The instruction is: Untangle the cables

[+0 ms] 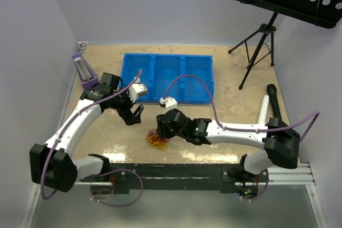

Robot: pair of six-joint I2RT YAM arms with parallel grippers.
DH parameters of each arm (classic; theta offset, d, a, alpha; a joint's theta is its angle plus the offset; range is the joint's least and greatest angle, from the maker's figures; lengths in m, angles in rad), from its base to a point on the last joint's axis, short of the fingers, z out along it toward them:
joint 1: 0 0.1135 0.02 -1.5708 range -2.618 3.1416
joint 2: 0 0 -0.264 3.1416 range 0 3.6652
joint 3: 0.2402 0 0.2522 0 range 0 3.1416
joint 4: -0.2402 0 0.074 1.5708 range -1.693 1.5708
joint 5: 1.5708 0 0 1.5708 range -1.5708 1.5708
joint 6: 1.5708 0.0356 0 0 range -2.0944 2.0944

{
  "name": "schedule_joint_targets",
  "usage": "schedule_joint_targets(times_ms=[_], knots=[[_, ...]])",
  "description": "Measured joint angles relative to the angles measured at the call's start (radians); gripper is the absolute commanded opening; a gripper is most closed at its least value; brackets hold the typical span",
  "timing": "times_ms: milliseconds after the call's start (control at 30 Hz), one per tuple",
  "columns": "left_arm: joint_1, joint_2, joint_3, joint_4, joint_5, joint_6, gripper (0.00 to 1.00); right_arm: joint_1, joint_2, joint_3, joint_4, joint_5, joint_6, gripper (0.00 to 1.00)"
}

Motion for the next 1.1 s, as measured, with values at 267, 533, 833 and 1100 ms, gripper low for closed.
schedule_joint_targets(times_ms=[267, 533, 833, 1100], knots=[[-0.12, 0.002, -0.054, 0.06, 0.007, -0.008, 0.94, 0.0, -0.146, -0.183, 0.003, -0.003, 0.073, 0.39], [-0.271, 0.126, -0.074, 0.172, 0.0, 0.034, 0.74, 0.0, -0.229, -0.25, 0.027, -0.015, 0.143, 0.37], [-0.288, 0.298, -0.074, 0.179, 0.006, 0.138, 0.63, 0.0, -0.218, -0.284, 0.062, -0.057, 0.15, 0.36], [-0.294, 0.291, -0.074, 0.221, 0.035, 0.17, 0.14, 0.0, -0.117, -0.288, 0.129, -0.089, 0.128, 0.34]])
